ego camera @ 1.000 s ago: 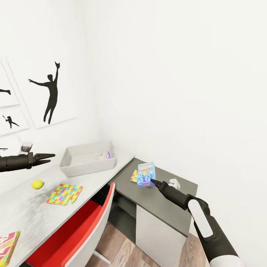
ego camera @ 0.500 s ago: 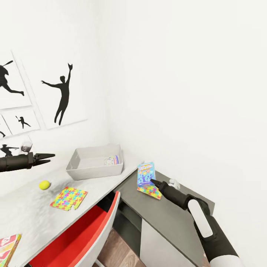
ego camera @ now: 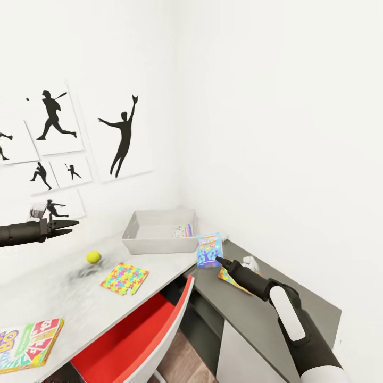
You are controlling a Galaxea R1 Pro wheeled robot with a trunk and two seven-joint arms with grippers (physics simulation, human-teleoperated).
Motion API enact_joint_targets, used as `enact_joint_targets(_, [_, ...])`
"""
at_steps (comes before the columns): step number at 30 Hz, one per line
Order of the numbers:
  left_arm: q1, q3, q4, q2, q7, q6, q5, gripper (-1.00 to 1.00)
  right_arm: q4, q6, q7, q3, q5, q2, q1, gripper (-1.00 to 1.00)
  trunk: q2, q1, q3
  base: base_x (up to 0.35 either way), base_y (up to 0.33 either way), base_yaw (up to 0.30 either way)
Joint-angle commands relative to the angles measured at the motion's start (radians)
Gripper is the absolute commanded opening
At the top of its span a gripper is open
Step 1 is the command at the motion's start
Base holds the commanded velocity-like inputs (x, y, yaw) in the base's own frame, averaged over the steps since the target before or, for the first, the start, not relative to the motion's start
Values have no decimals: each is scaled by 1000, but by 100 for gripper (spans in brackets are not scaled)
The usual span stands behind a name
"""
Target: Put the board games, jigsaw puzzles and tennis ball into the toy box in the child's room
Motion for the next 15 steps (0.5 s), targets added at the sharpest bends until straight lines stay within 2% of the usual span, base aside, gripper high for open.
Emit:
enact_joint_targets(1, [-2, 2, 0, -1, -9, 10, -11, 100, -1, 7, 2, -2, -6, 0, -1, -100, -2, 1, -2, 86, 1, 262])
enact_joint_targets(9, [-2, 2, 0, -1, -7, 10, -10, 100, -1, 7, 5, -4, -6, -1, -1, -100, -2, 1, 4, 243, -7, 250])
enact_joint_targets(15, [-1, 2, 0, -2, -8, 10, -9, 100, -1, 7, 5, -4, -6, 0, -1, -100, -2, 1, 5, 266, -30, 62])
